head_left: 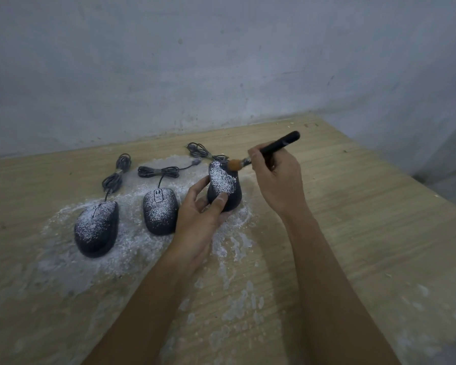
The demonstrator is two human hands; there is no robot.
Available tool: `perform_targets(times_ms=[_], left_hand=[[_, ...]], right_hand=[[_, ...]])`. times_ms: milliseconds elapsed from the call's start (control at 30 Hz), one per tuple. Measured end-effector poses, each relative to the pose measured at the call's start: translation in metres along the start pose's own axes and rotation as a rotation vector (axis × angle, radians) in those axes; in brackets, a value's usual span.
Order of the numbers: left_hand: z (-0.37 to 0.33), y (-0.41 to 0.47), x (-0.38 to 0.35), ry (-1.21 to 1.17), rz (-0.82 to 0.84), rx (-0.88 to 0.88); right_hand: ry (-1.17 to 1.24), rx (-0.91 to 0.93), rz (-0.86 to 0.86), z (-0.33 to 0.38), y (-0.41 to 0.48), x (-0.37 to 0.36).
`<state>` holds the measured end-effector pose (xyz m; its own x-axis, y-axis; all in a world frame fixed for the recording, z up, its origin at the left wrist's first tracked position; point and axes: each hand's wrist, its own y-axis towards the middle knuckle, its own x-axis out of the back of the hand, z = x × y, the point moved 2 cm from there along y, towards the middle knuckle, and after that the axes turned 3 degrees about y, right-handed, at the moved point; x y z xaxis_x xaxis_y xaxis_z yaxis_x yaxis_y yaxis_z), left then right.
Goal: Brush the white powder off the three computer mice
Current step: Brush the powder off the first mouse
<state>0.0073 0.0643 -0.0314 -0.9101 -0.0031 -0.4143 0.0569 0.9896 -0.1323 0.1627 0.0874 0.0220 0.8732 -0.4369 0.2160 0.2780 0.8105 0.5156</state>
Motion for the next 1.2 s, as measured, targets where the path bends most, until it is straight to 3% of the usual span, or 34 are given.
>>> perform_targets(times_ms=[133,267,367,633,767,933,1100,1200], left_hand=[[-0.001,0.0,0.0,-0.015,0.0,0.005],[-0.001,0.0,0.0,-0.011,0.004,0.007],[-0.001,0.001,0.001,-0.003,0.002,0.01],[0.001,0.0,0.001,0.083,0.001,-0.015],[0.001,0.0,0.001,0.069,0.005,-0.012],[0.0,0.0,0.001,0.057,0.005,-0.011],[-0.001,0.0,0.001,0.003,0.007,-0.001],[-0.002,0.0,0.001,-0.027,0.01,0.023]], right_hand=[[0.084,-0.024,-0.097,-0.001,0.001,0.005],[0.049,-0.043,-0.007,-0.005,-0.001,0.003],[0.114,-0.092,-0.06,-0.007,0.001,0.006],[0.069,-0.05,0.045,-0.009,0.001,-0.008],[0.115,-0.025,-0.067,-0.008,0.002,-0.002],[0.064,-0.05,0.02,-0.009,0.002,-0.004],[0.123,-0.07,-0.072,-0.01,0.003,0.001],[0.093,-0.108,0.011,-0.013,0.002,0.002]])
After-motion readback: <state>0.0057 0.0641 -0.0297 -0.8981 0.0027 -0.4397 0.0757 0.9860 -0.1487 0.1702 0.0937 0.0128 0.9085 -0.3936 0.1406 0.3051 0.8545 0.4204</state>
